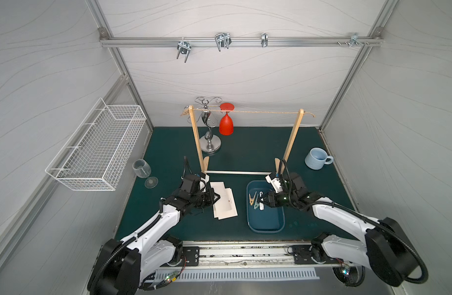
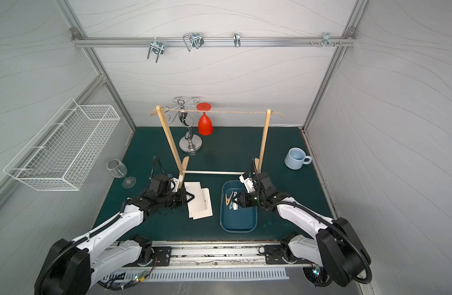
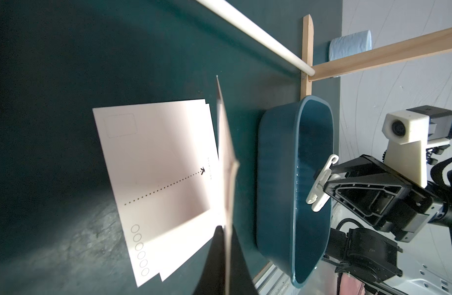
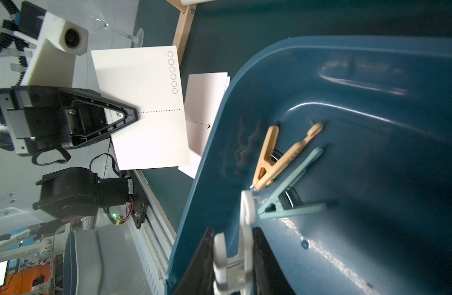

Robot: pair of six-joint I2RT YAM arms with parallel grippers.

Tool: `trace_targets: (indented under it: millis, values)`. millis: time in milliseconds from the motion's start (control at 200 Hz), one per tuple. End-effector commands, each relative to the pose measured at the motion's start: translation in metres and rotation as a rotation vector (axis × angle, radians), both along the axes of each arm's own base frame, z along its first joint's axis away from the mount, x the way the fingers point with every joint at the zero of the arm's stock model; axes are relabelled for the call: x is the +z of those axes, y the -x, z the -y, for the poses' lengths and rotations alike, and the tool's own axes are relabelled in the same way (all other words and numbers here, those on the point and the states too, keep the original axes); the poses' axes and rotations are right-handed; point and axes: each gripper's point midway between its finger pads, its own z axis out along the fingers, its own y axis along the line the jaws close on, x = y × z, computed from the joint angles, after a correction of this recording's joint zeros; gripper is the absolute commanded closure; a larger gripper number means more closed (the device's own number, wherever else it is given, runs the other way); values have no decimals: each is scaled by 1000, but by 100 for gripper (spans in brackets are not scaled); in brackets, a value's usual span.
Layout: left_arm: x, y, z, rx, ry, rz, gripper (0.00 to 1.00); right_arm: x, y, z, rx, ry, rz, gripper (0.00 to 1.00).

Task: Remove the postcards from the strings
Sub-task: Place the postcard on the postcard.

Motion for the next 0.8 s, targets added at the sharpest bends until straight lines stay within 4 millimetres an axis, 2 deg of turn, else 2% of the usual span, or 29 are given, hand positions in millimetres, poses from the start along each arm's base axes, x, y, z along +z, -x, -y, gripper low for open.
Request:
trace_targets:
  millis: [0, 100, 135, 160, 185, 210, 270, 315, 530, 795]
  values:
    - [2, -9, 5, 11, 7, 33, 100, 1, -7, -6, -6, -5, 12, 100]
    - [-2, -10, 5, 12, -3, 27, 100, -5, -8, -5, -15, 12, 3, 100]
    - [-3, -10, 5, 15, -5, 26, 96, -6, -9, -4, -20, 16, 2, 99]
    - [-4, -10, 4, 18, -11, 24, 91, -7, -9, -4, -19, 18, 1, 92]
    - [-4, -10, 3, 23, -14, 23, 82, -8, -10, -4, -23, 23, 0, 79]
    - [-5, -10, 2, 27, -20, 21, 75, -9, -10, -3, -25, 26, 0, 71]
    - [-6, -10, -1, 37, -35, 18, 68, -10, -10, -4, -22, 28, -1, 51]
    - [-6, -10, -3, 47, -45, 19, 65, -10, -11, -3, -25, 30, -1, 43]
    - [14, -13, -18, 90, -111, 81, 62, 1, -13, 3, -48, 50, 34, 36]
    - [64, -16, -49, 165, -246, 219, 62, 59, -24, 25, -125, 56, 198, 32]
